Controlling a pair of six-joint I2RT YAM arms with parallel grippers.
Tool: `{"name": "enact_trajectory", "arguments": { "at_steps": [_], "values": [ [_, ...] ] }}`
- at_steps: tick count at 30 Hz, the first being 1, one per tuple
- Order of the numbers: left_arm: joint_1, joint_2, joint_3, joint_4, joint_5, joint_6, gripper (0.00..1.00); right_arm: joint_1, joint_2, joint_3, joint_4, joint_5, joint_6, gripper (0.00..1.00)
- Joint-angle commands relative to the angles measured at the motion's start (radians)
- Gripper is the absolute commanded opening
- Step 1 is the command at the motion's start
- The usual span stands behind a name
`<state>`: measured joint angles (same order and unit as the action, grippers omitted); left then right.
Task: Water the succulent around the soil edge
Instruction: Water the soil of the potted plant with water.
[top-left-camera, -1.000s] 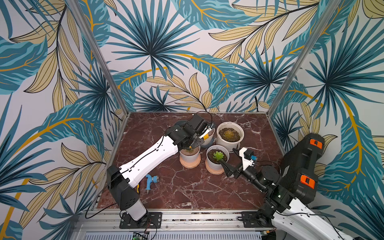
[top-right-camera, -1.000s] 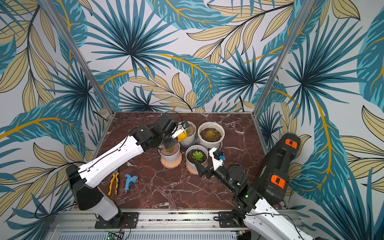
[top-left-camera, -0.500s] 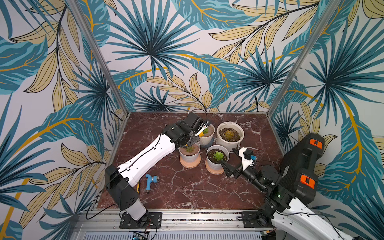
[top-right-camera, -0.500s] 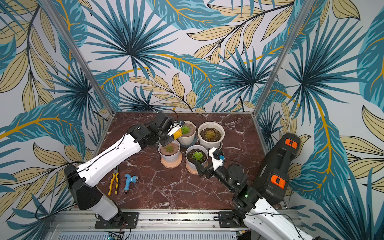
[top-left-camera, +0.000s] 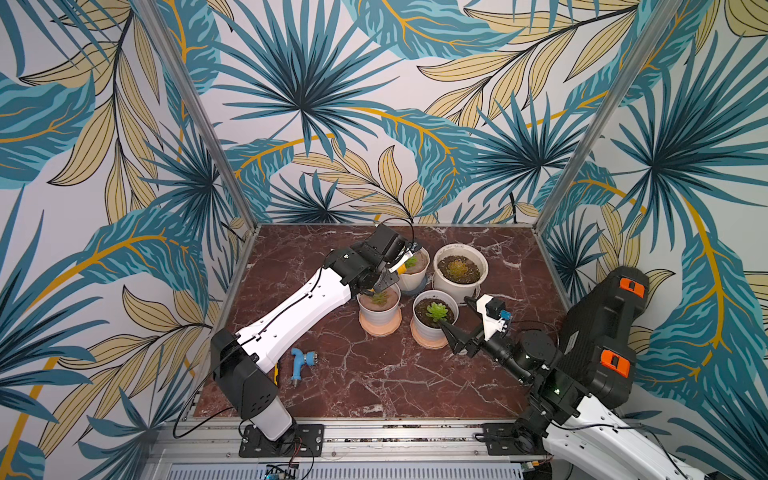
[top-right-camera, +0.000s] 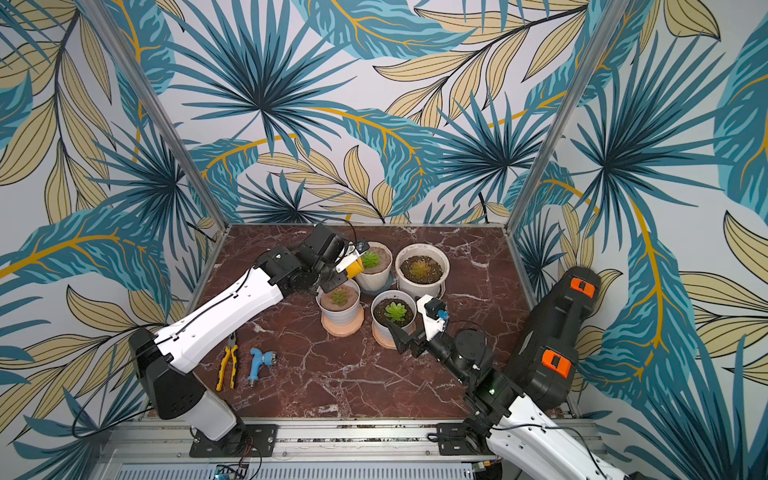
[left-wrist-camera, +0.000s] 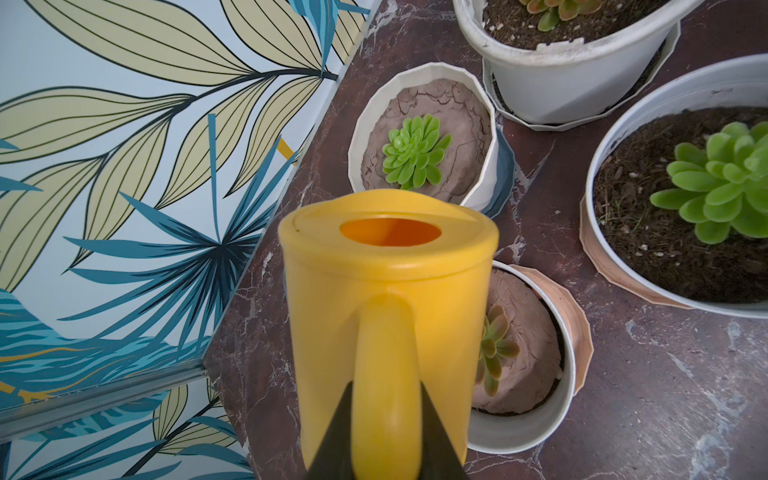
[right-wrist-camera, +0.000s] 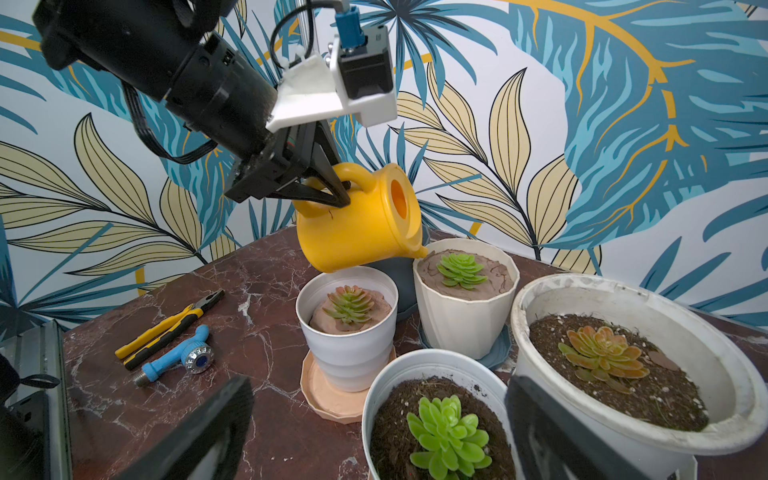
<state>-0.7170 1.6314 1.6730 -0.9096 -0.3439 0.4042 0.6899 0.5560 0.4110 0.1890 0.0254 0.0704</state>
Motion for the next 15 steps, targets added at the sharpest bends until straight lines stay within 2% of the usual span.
{"name": "enact_trajectory", "arguments": {
  "at_steps": [1,15],
  "values": [
    [0.017,0.004,0.035,0.031,-0.002,0.012,0.00,0.005,0.000,0.011,0.005,-0.001,-0.010,1.00],
    [0.028,0.071,0.080,0.064,0.022,0.016,0.00,0.005,-0.002,0.013,0.000,-0.001,-0.011,0.99]
  ]
}}
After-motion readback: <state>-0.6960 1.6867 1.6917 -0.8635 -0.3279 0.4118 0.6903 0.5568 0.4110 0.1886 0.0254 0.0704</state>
